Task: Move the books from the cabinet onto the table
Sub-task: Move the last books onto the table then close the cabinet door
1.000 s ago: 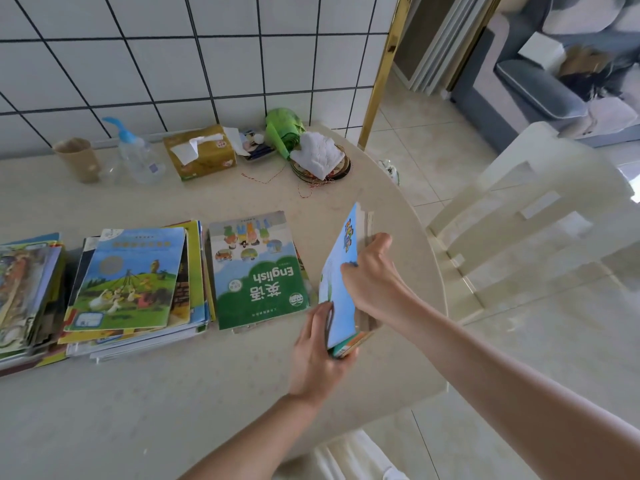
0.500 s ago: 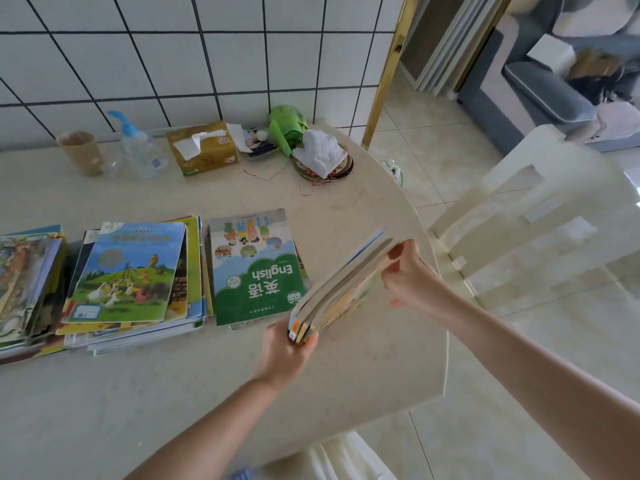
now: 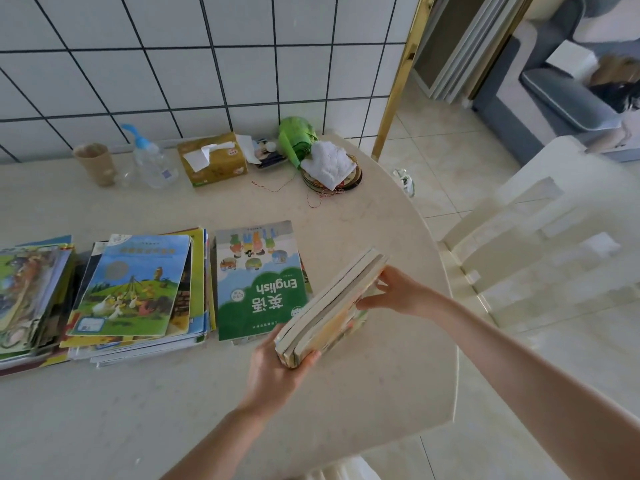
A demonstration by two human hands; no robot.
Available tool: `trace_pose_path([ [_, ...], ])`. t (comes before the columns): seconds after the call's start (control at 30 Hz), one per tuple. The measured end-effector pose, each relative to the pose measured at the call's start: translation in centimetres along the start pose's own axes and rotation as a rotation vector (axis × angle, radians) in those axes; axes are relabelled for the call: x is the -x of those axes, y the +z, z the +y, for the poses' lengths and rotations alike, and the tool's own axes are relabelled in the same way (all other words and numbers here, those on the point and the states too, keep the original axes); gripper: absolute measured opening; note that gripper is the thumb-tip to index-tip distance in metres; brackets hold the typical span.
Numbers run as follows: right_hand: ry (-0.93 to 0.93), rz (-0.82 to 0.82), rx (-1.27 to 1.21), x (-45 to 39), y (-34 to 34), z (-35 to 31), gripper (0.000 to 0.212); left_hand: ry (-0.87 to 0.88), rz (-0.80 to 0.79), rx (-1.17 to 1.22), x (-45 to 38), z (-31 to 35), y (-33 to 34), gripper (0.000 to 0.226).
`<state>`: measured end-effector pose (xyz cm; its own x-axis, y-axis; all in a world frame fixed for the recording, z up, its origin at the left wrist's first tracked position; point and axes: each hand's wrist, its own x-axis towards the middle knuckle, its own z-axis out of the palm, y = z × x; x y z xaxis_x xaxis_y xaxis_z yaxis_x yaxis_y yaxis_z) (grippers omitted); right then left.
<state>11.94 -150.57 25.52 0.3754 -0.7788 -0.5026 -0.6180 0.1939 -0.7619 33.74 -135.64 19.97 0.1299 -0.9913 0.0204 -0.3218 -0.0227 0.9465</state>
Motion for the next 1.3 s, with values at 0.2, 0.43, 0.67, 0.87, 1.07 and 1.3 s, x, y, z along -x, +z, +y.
trace_pose_path([
  [0.2,-0.142,0.102,-0.023,1.6,2.0,-0.5,0.039,-0.136,-0.092,0.080,-1.9,-0.8,-4.2,0.054],
  [0.43,-0.222,0.283,-0.175,3.1,7.9,0.3,0.038,-0.185,-0.172,0.049,-3.0,-1.2,-8.5,0.062],
  [0.67,-0.268,0.388,-0.014,3.5,10.1,1.5,0.024,-0.236,-0.007,0.098,-0.5,-2.5,-8.0,0.056],
  [0.87,-0.195,0.245,-0.011,3.5,11.0,3.5,0.053,-0.256,0.054,0.060,1.3,-3.1,-5.9,0.074],
  [1.07,-0.190,0.293,-0.071,2.2,11.9,4.5,0.032,-0.292,0.072,0.078,1.2,-2.9,-6.0,0.075],
  [1.3,-0.247,0.078,-0.071,0.6,9.1,1.5,0.078,-0.355,-0.039,0.206,-2.1,-2.9,-8.0,0.060],
])
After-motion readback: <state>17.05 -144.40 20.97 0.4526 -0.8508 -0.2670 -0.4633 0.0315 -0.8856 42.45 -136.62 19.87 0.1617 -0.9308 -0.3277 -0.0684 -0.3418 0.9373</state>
